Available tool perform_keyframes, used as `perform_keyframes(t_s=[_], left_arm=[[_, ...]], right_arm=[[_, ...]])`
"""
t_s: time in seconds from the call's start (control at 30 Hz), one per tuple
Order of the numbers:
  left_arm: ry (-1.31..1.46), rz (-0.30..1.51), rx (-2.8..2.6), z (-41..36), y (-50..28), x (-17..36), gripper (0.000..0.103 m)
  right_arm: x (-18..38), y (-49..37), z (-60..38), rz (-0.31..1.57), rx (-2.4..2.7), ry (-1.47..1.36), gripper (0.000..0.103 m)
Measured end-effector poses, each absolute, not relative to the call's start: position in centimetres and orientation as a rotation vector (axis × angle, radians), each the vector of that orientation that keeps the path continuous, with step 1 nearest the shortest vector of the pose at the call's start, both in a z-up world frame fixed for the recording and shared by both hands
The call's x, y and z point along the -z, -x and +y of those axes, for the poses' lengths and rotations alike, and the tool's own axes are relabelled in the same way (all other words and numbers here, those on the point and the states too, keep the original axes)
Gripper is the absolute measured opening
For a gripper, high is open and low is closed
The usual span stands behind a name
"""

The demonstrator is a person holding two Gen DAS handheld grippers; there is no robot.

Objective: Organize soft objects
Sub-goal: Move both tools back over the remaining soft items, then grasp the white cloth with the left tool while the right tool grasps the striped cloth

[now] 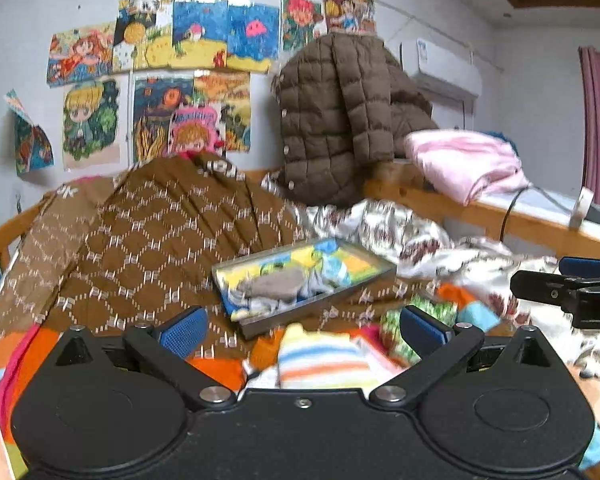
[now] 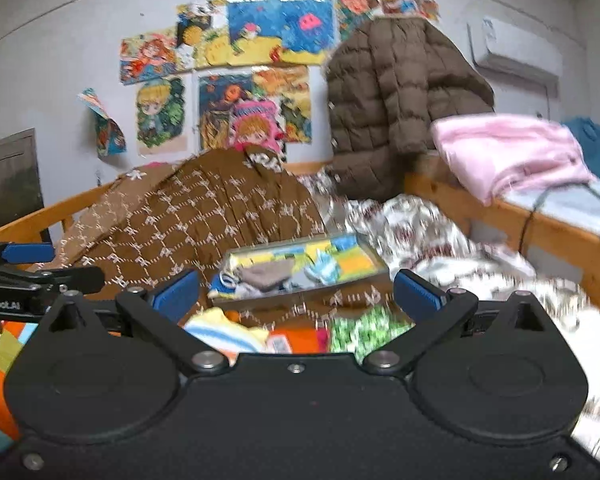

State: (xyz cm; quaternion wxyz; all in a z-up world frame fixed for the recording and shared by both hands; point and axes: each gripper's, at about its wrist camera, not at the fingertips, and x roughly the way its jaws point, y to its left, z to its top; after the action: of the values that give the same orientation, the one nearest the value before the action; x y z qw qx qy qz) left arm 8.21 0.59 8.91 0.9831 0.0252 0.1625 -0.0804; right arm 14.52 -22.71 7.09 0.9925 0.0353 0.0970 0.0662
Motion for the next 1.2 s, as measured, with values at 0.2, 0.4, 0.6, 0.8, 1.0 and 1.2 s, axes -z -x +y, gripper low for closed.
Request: perform_keyframes(t_s=[0.2, 0.4, 0.6, 0.8, 1.0, 1.2], left_arm=[[-0.074, 0.404, 0.149, 0.4, -8.4, -6.9, 0.102], [-0.094, 0.480, 0.136, 0.3, -8.6, -5.1, 0.102], [-0.111, 0.537, 0.119, -0.1, -8.7, -4.0, 0.102], [-0.119, 0.587, 0.109, -0.6, -8.7, -3.0, 0.102], [-0.134, 0.629, 0.101, -0.9, -8.9, -2.2, 0.102], [-0.166, 0.652, 0.101, -1.2, -9.0, -1.6, 0.102]], right_arm=[[-4.2, -14.8, -22.8, 0.252, -0.110, -0.104, 0.103], [-2.2, -15.5, -22.5, 0.302, -0.110, -0.088, 0.102], [-0.7, -15.6, -22.1, 0.344, -0.112, -0.078, 0.102], [0.7, -15.2, -21.8, 0.398, -0.121, -0.050, 0.102], [1.5, -14.8, -21.2, 0.423, -0.139, -0.028, 0.102], [2.2, -15.1, -20.9, 0.451, -0.158, -0.007, 0.102]])
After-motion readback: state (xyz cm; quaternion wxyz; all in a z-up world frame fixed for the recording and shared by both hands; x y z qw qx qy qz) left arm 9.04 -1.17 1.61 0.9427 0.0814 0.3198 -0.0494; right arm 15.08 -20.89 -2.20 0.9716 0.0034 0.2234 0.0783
